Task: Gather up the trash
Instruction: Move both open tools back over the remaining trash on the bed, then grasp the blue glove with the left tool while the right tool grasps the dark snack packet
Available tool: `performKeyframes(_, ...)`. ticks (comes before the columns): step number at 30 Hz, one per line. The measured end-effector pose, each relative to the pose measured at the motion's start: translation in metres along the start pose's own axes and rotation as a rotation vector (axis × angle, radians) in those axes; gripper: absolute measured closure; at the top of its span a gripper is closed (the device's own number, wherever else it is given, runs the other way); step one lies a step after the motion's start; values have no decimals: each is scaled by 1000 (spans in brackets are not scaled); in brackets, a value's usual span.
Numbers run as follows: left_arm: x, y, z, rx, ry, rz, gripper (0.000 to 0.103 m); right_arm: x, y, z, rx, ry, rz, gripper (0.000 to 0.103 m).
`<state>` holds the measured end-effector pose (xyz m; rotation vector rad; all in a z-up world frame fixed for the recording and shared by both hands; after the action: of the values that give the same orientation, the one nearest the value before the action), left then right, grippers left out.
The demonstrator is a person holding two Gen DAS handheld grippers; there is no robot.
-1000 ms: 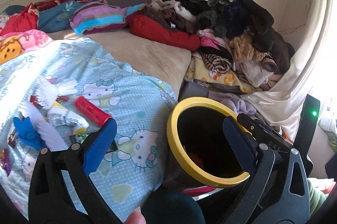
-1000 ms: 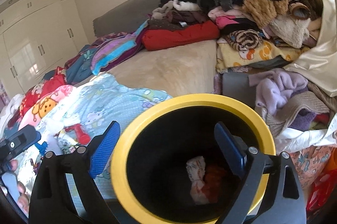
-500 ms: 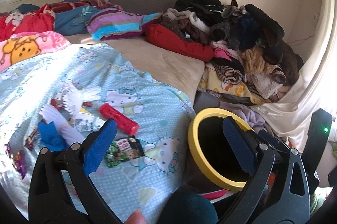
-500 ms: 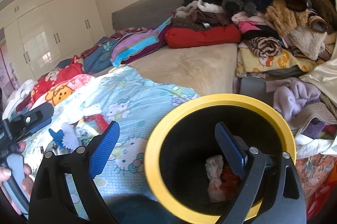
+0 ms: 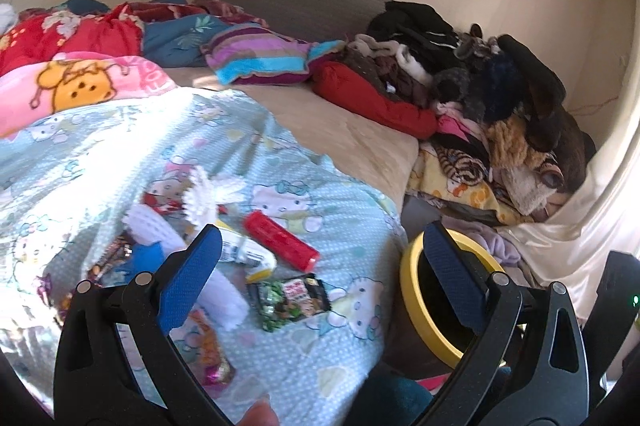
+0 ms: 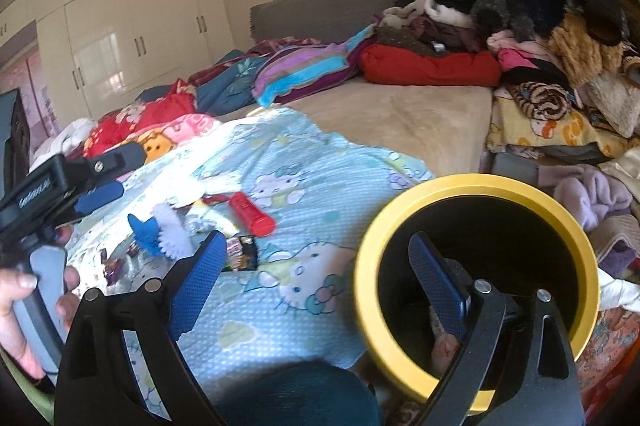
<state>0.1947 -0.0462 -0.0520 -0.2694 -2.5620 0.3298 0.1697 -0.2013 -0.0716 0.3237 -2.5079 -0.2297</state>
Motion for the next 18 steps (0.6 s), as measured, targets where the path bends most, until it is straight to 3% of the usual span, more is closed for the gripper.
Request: performKeyframes(18,22,95,-14,133,-46,-115,11,-41,66,16,106,94,-68,13)
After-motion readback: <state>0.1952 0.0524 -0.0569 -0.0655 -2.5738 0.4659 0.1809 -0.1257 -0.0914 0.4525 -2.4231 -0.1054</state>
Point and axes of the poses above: each gripper's, at about its wrist camera, not at the fingertips, and x roughly against the way its jaws point, y to its left, z to its underside, the point moved 9 cm from there along -x, roughly the way its jaws point, and after that the axes turned 5 degrees about -x, right-handed, at the moved point
